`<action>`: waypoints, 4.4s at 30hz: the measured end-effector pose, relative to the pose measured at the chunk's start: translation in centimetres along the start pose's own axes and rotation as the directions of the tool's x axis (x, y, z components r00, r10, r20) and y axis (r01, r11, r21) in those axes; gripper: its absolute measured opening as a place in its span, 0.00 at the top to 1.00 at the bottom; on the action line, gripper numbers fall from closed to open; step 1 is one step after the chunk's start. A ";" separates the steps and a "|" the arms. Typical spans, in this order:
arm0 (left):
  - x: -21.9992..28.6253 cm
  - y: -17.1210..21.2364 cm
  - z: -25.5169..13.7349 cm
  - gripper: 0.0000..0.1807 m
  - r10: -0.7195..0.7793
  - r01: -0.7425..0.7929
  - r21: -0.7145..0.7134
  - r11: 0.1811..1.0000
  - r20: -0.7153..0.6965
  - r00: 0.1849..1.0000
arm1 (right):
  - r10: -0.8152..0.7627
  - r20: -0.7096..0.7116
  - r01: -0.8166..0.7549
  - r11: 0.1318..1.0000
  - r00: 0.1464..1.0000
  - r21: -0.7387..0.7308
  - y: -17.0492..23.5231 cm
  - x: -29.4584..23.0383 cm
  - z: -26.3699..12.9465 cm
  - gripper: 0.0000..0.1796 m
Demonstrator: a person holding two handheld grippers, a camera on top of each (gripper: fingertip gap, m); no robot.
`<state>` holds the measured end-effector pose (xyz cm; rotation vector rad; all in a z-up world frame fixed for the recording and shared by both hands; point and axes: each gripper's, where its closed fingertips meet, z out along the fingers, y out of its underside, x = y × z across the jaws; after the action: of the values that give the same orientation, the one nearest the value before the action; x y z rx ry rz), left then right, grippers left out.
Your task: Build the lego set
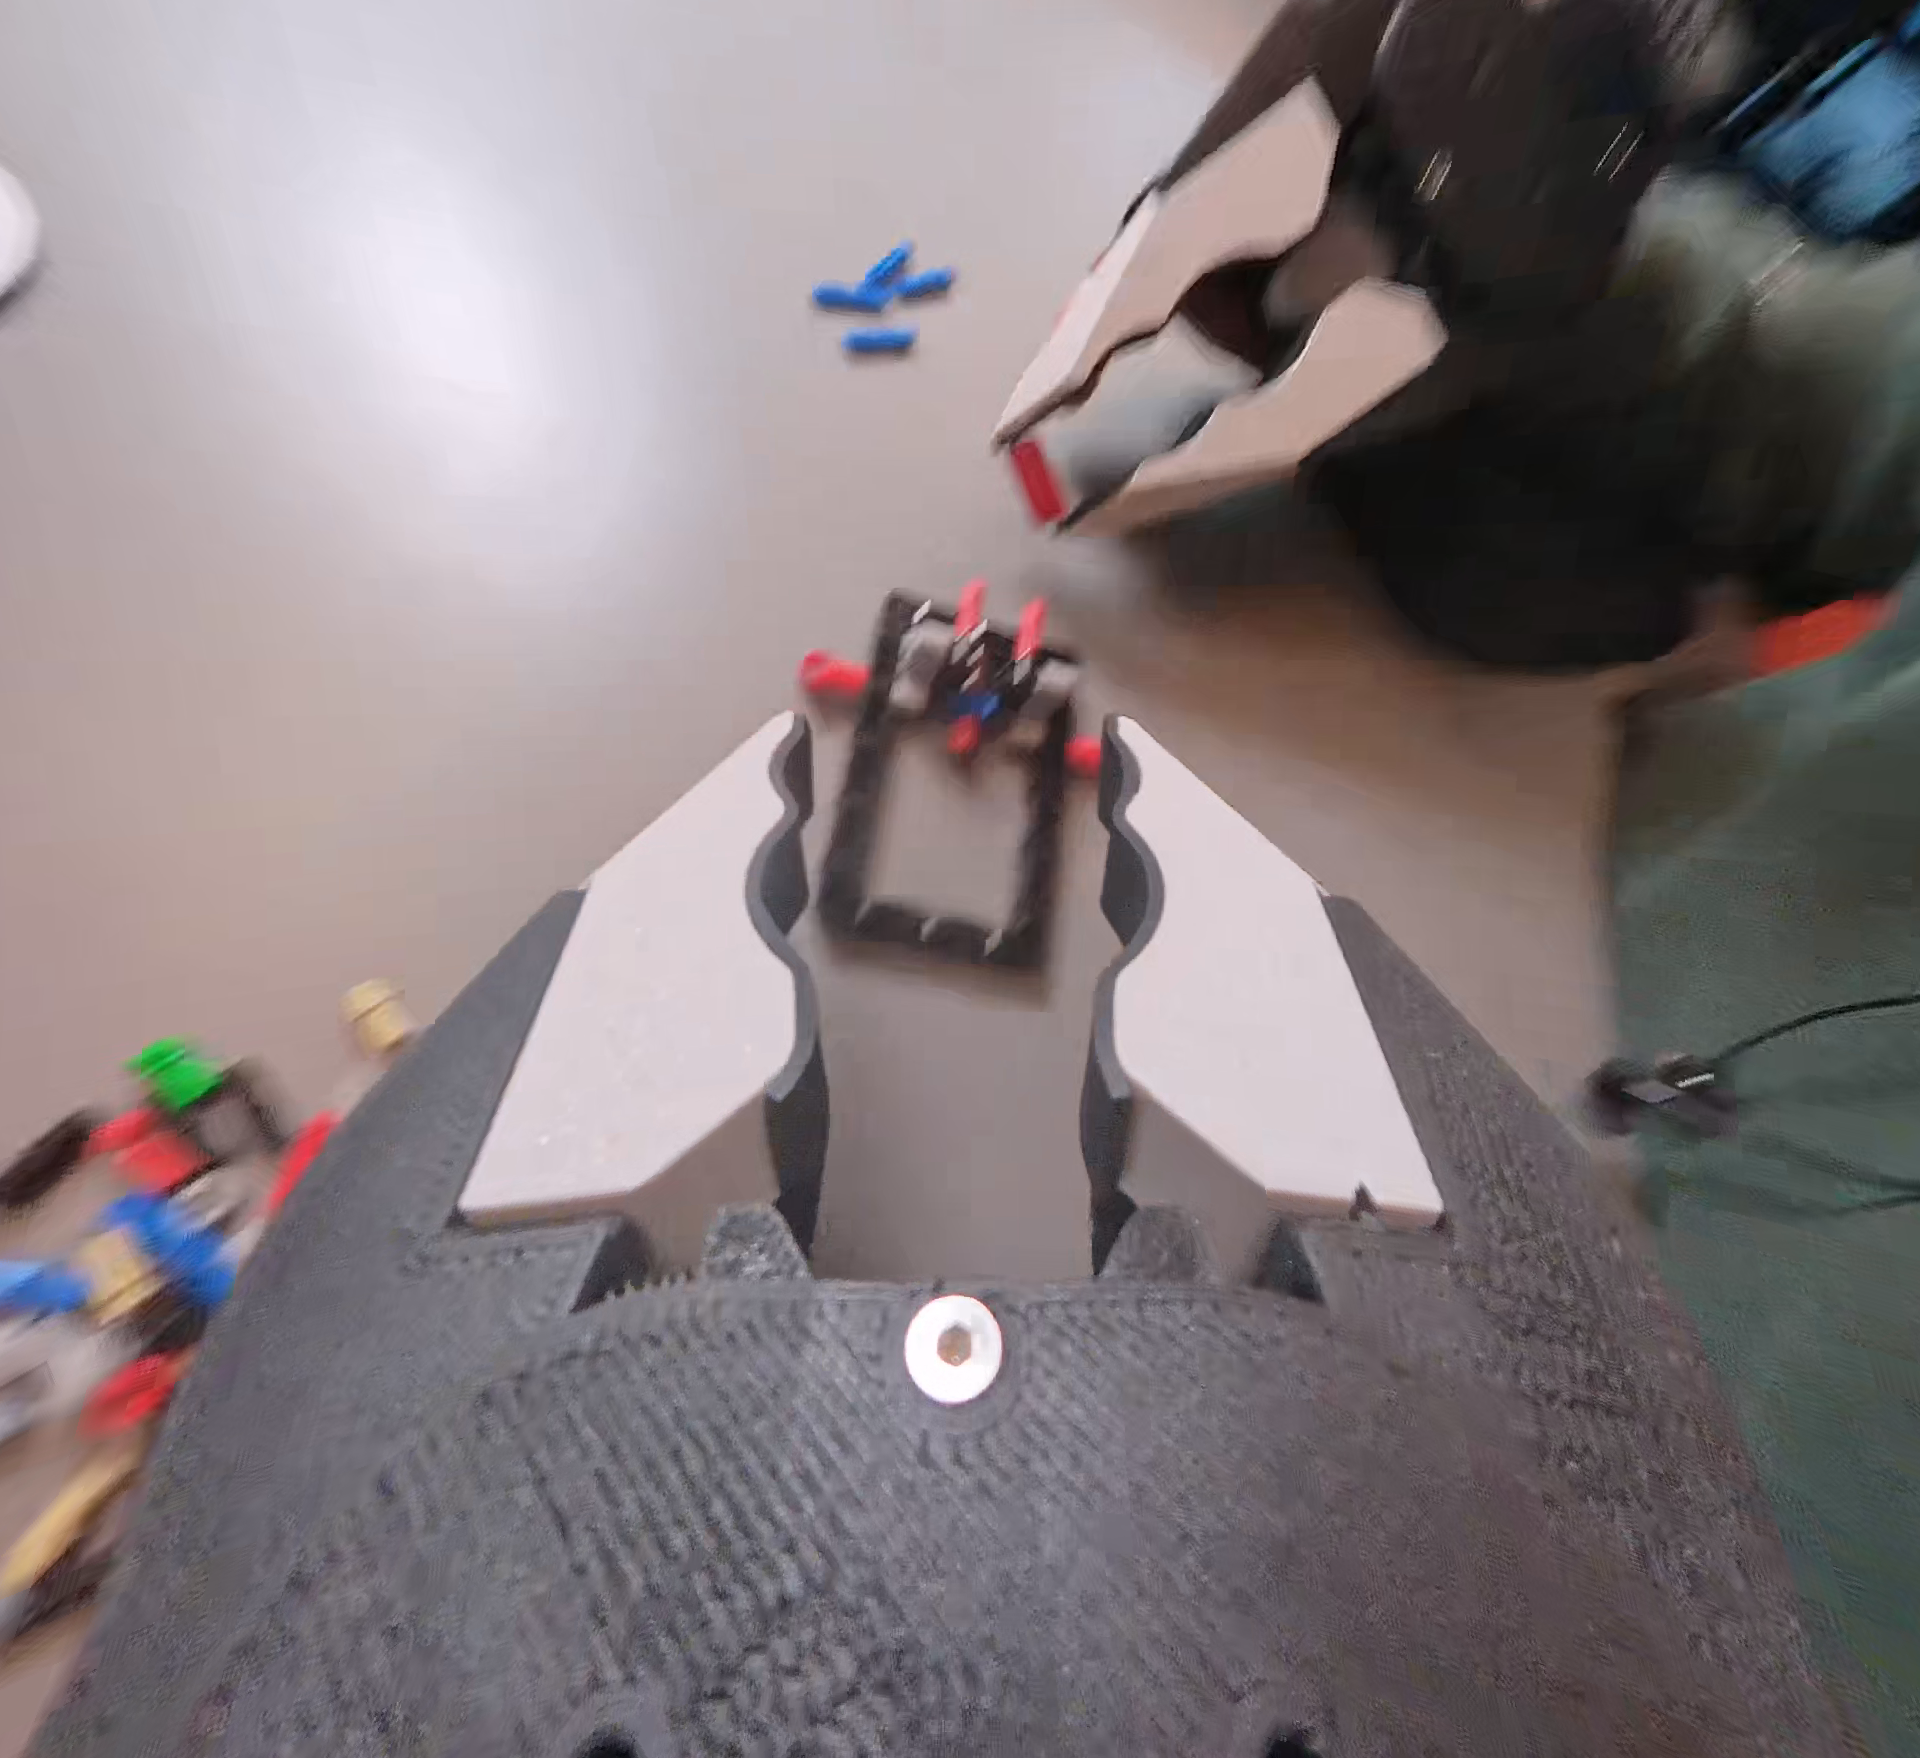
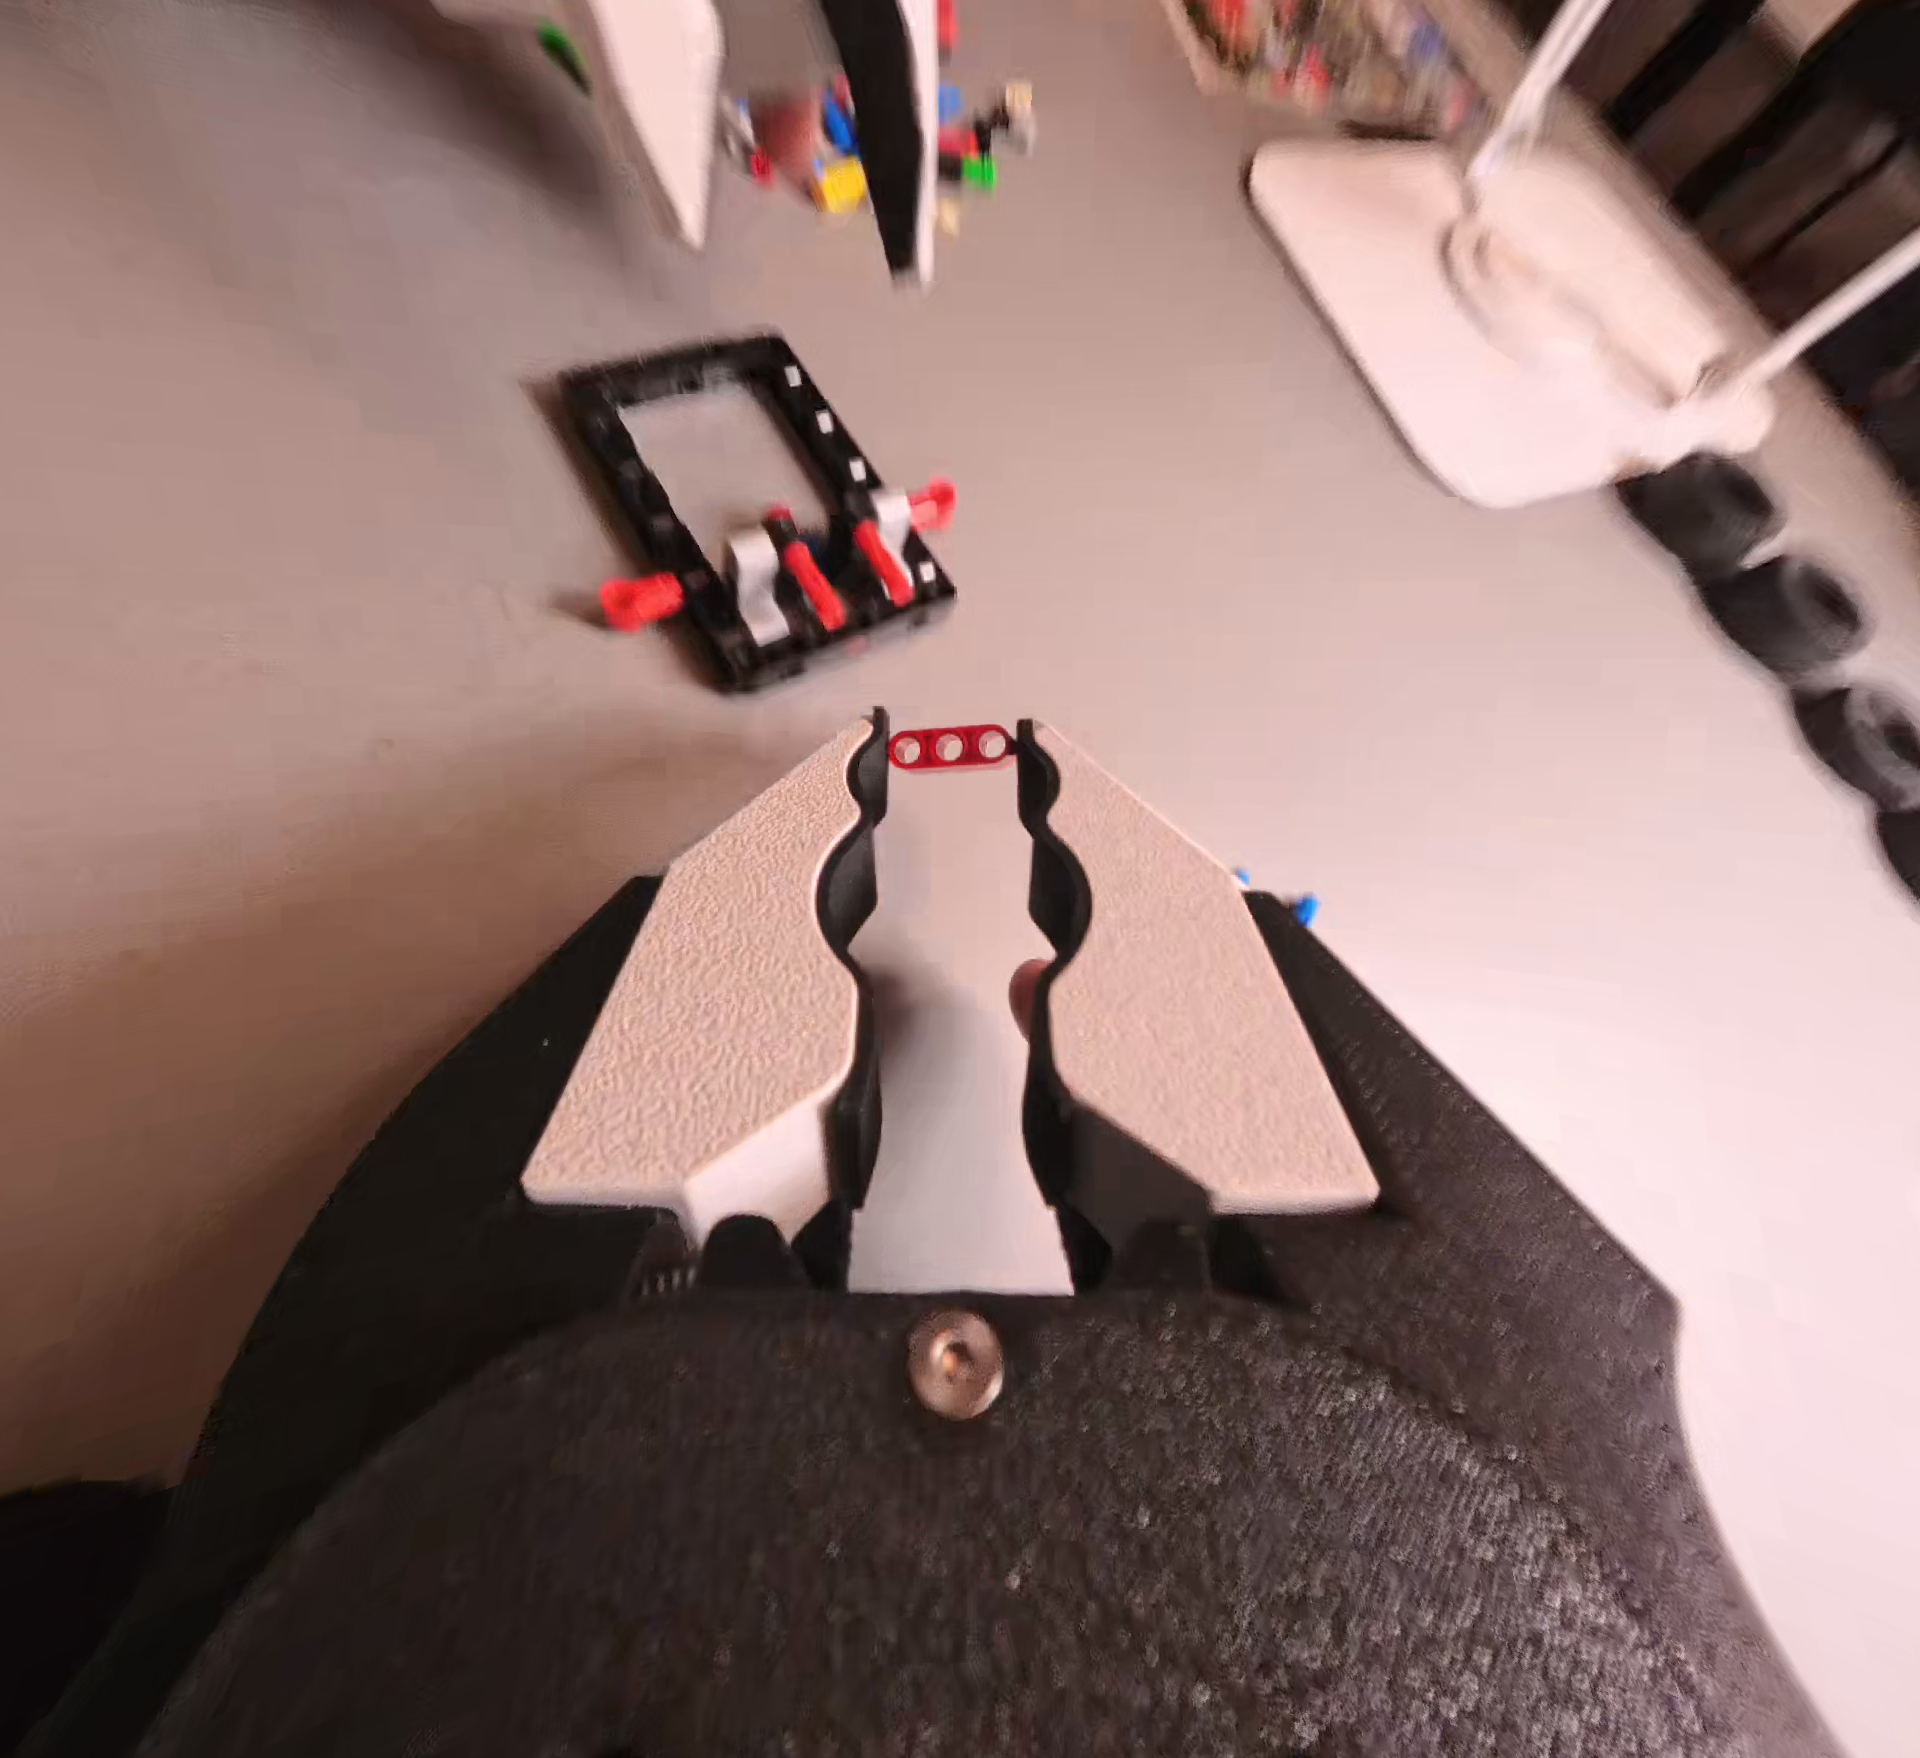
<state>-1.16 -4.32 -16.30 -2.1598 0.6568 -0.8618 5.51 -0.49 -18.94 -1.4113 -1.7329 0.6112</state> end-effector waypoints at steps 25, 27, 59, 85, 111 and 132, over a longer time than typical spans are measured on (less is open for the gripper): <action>7.0 -3.2 -1.1 0.85 -0.133 0.299 0.242 0.923 -0.529 0.838 | -0.056 0.176 -0.052 0.830 0.983 0.555 -10.0 -4.5 -3.7 0.87; 7.9 -3.7 -1.7 0.86 -0.182 0.406 0.211 0.889 -0.650 0.738 | -0.059 0.161 -0.048 0.805 0.985 0.591 -10.6 -4.5 -4.4 0.88; 5.5 -2.8 1.2 0.93 -0.476 0.658 0.144 0.739 -0.581 0.661 | -0.064 0.055 0.034 0.899 0.996 0.436 -8.0 -3.1 -1.9 0.88; -0.5 1.9 2.1 0.80 0.164 -0.163 0.027 0.986 -0.044 0.986 | 0.149 0.229 -0.234 0.883 0.962 0.408 -5.2 0.4 -3.1 0.88; 0.1 2.2 5.2 0.79 0.471 -0.485 -0.153 0.861 -0.121 0.874 | 0.108 0.163 -0.125 0.987 0.981 0.097 -1.4 -0.9 1.2 0.88; 0.2 0.8 4.8 0.73 0.484 -0.506 -0.102 0.856 -0.181 0.856 | 0.117 0.184 -0.132 0.988 0.976 0.073 -0.9 -0.5 1.4 0.88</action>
<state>2.41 -2.88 -19.33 -1.9154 1.3242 -0.7076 3.82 -1.08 -19.18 -1.4501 -1.7428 0.8945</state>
